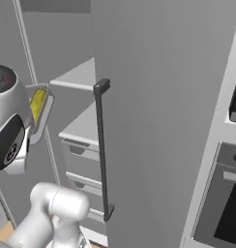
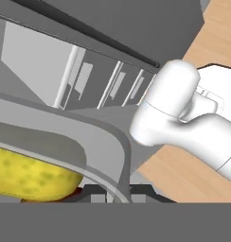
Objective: Take the meat container that has the fish and place it on the second highest rack of the freezer. Then take the vegetable container that has the bell pepper and cucumber and place it on the highest rack of the freezer.
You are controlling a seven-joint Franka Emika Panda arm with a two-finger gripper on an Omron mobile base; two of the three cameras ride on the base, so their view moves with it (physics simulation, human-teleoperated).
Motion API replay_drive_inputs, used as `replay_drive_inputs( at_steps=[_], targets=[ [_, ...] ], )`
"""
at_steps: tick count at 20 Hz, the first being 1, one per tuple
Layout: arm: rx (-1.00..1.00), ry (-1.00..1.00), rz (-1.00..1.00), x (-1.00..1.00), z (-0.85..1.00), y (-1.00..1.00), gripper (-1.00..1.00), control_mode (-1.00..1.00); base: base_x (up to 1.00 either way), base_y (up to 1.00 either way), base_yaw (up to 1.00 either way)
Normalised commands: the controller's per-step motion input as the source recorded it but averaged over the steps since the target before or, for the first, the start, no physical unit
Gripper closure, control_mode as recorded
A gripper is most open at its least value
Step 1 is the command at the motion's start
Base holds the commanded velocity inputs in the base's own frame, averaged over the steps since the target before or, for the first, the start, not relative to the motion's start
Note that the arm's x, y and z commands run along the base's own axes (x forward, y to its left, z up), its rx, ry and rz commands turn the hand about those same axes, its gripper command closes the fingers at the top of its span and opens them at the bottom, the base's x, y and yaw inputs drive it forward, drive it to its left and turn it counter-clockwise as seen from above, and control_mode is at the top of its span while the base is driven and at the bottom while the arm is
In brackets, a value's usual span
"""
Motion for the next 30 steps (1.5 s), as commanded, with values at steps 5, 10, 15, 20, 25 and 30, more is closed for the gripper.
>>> replay_drive_inputs(
  at_steps=[5, 10, 15, 20, 25, 30],
  targets=[
    [0.0, 0.0, 0.0, 0.0, 0.0, 0.0, 1.0, 1.0, 0.3, 0.26, -0.03],
    [0.0, 0.0, 0.0, 0.0, 0.0, 0.0, 1.0, 1.0, 0.11, 0.04, 0.0],
    [0.0, 0.0, 0.0, 0.0, 0.0, 0.0, 1.0, 1.0, 0.0, -0.02, 0.2],
    [0.0, -0.01, 0.01, -0.01, 0.03, 0.0, 1.0, -1.0, 0.0, 0.0, 0.08],
    [0.0, -0.1, 0.0, -0.05, 0.33, -0.03, 1.0, -1.0, 0.0, 0.0, 0.0],
    [0.0, 0.0, -0.09, 0.18, 0.38, -0.03, 1.0, -1.0, 0.0, 0.0, 0.0]
  ],
)
